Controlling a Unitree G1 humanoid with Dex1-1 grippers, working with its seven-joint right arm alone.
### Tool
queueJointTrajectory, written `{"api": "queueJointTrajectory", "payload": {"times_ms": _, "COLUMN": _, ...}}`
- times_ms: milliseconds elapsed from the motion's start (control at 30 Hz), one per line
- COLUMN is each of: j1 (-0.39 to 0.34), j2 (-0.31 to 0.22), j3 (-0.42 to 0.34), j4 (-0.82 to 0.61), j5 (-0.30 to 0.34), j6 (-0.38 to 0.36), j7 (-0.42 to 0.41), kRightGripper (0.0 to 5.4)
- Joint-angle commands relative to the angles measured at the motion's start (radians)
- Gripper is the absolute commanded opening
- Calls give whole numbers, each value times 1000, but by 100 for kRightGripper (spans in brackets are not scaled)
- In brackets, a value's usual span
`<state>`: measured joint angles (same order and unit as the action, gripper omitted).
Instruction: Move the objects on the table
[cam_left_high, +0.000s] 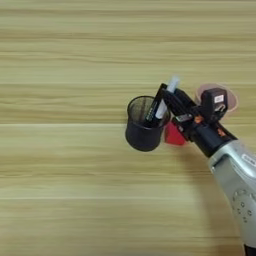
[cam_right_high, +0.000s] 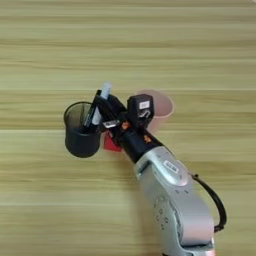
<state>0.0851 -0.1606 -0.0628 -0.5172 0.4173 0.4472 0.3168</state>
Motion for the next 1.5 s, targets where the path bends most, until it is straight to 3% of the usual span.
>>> {"api": "queueJointTrajectory", "payload": {"times_ms": 33, "j1": -49, "j2": -5, "j3": -19, "j4": -65, "j5": 23, "j6": -46, "j7": 1, "kRightGripper": 75}}
{"api": "queueJointTrajectory", "payload": {"times_ms": 767, "j1": -59, "j2": -7, "j3": -74, "j4": -172, "j5": 112, "j6": -34, "j7": -30, "kRightGripper": 75}}
{"api": "queueJointTrajectory", "payload": {"times_ms": 1500, "j1": -62, "j2": -64, "j3": -158, "j4": -266, "j5": 212, "j6": -15, "j7": -81, "kRightGripper": 74}}
